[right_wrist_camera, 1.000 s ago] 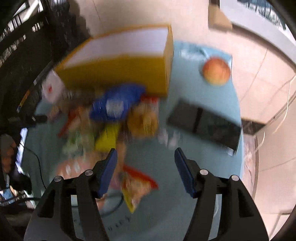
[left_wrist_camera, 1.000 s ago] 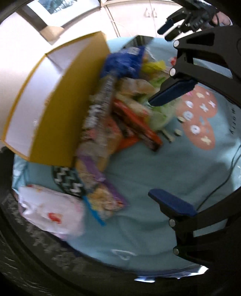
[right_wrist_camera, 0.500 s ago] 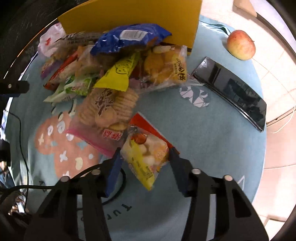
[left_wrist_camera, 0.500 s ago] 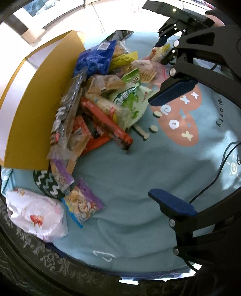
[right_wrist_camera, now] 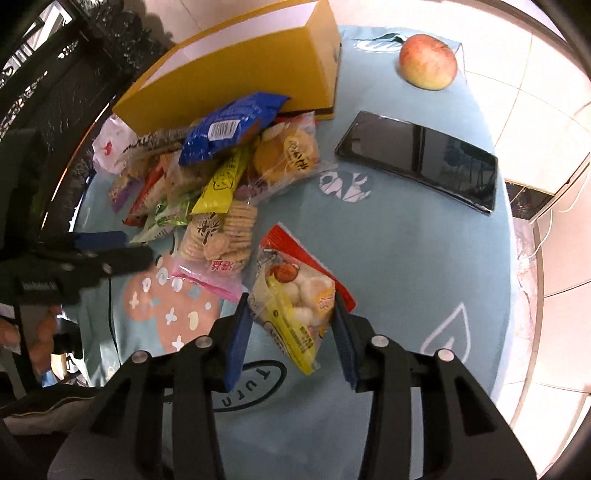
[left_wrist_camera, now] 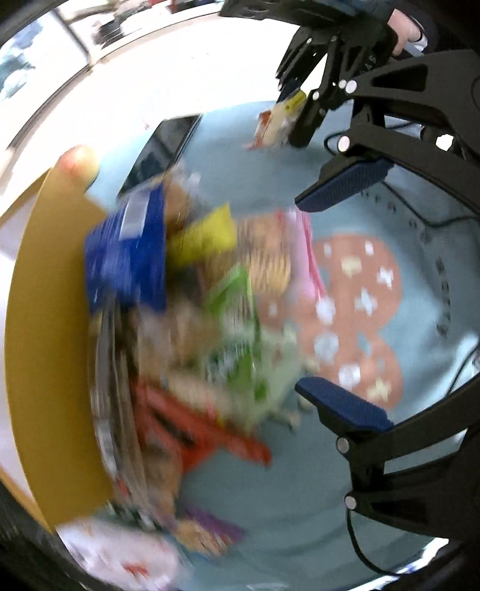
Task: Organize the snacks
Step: 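Grasp the pink rice cracker bag with the left tool while the right grasps a red-yellow candy bag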
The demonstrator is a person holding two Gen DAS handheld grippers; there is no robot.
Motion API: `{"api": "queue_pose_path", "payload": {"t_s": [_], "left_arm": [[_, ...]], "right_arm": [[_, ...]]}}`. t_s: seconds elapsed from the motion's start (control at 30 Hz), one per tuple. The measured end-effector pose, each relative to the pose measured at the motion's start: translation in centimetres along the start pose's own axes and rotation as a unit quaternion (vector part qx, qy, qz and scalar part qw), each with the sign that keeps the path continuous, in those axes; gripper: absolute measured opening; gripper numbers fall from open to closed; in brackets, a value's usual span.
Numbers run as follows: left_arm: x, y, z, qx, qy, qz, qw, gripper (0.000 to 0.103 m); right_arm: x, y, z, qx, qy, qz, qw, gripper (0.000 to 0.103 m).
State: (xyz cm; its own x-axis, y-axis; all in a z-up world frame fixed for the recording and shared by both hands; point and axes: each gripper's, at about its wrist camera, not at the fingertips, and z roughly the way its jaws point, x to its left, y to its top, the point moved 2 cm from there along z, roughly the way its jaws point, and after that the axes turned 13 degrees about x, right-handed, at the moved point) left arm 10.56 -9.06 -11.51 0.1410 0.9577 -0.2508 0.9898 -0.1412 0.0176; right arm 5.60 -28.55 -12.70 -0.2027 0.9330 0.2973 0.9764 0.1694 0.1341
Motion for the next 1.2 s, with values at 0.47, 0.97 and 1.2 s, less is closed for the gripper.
{"api": "queue_pose_path", "payload": {"t_s": [0.47, 0.97, 1.2], "left_arm": [[-8.1, 0.2, 2.8, 0.065, -0.023, 0.024, 0.9973, 0.091], [-7.0, 5.4, 7.6, 0.037, 0.054, 0.032, 0.9974, 0.084], [-7.7, 5.2, 8.0, 0.029, 0.095, 0.045, 0.9941, 0.048]], "right_arm": [[-3.1, -1.6, -1.6, -0.006, 0.010, 0.008, 1.000, 0.043], [-5.0, -1.6, -1.4, -0.004, 0.019, 0.015, 1.000, 0.043], [-4.7, -1.4, -2.2, -0.014, 0.016, 0.012, 1.000, 0.043]]}}
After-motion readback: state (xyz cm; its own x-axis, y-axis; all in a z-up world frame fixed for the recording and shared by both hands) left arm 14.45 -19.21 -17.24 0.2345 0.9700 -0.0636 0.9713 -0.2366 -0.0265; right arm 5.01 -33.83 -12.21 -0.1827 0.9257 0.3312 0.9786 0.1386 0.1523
